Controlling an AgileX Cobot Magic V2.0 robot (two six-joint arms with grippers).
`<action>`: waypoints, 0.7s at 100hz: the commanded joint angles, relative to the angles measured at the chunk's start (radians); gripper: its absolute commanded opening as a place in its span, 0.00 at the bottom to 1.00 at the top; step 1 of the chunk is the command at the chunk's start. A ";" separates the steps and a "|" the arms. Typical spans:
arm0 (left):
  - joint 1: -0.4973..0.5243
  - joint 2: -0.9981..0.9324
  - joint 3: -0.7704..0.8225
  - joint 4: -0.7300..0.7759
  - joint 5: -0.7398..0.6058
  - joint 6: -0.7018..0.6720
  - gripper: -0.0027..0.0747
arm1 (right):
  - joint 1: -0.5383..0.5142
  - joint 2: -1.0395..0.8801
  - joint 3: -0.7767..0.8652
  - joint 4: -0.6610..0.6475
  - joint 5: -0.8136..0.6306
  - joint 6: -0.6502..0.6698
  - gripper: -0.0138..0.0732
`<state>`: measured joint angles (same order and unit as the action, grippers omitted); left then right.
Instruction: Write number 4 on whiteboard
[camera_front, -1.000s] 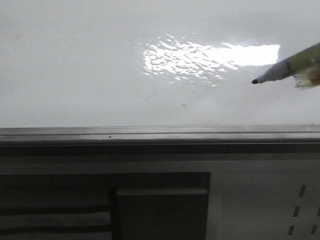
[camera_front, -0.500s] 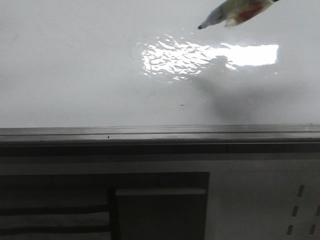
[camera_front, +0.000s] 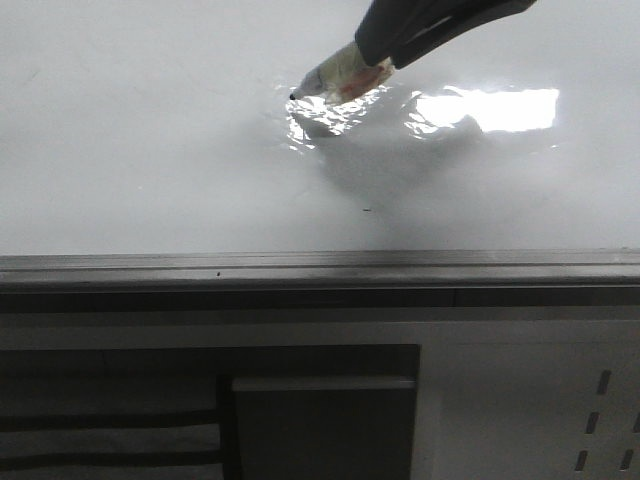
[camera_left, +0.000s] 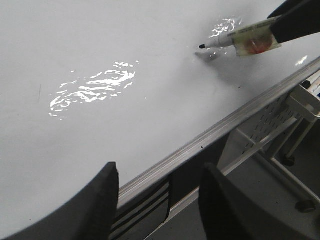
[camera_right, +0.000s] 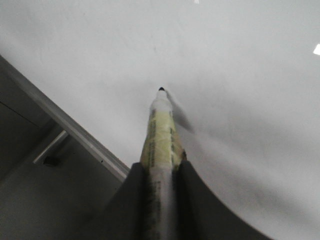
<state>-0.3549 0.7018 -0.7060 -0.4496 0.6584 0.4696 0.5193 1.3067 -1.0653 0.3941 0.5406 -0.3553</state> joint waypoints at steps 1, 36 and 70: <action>0.005 0.001 -0.027 -0.027 -0.074 -0.011 0.48 | -0.009 -0.012 -0.019 0.017 -0.093 -0.014 0.11; 0.005 0.001 -0.027 -0.026 -0.107 -0.011 0.48 | -0.053 0.003 -0.012 0.012 0.066 -0.002 0.11; 0.005 0.001 -0.027 -0.020 -0.111 -0.011 0.48 | -0.130 -0.112 -0.013 0.046 0.158 -0.027 0.11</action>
<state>-0.3549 0.7018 -0.7060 -0.4478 0.6150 0.4696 0.3641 1.2359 -1.0508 0.3969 0.7558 -0.3571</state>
